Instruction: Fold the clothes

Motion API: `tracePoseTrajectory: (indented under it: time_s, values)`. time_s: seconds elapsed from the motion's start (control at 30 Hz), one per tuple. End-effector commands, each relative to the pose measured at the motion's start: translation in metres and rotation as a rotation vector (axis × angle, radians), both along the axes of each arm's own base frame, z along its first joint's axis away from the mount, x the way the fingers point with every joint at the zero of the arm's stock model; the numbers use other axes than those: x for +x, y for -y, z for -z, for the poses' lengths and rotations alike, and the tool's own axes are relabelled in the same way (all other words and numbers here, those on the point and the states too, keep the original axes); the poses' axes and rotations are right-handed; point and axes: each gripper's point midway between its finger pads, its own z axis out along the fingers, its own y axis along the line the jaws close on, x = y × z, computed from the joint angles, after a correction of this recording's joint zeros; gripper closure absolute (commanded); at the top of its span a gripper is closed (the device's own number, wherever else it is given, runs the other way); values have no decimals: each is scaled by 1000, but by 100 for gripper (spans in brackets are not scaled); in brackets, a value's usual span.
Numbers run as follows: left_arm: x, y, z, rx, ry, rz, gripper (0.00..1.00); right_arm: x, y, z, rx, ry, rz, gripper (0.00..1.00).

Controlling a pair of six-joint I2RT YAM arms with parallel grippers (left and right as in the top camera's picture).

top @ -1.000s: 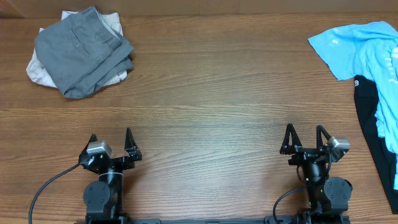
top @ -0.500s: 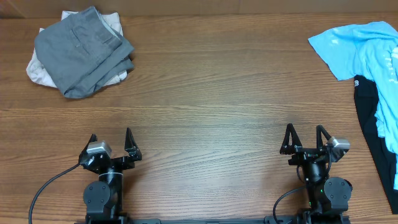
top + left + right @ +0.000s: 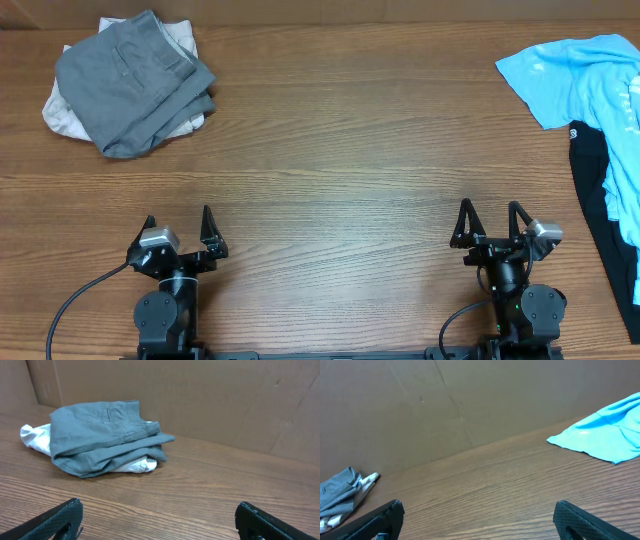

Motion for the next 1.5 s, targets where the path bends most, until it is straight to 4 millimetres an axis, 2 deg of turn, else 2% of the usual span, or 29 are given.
tracePoseTrajectory:
  time_s: [0.0,1.23,1.47]
  values:
    - [0,-2,-1,20,6,-7,0,0,1,2,5,4,9,0]
    - [0,-2,-1,20,6,-7,0,0,1,2,10,4,7,0]
    - [0,-2,-1,20,6,-7,0,-6,-35,-3,289,-23,-198,0]
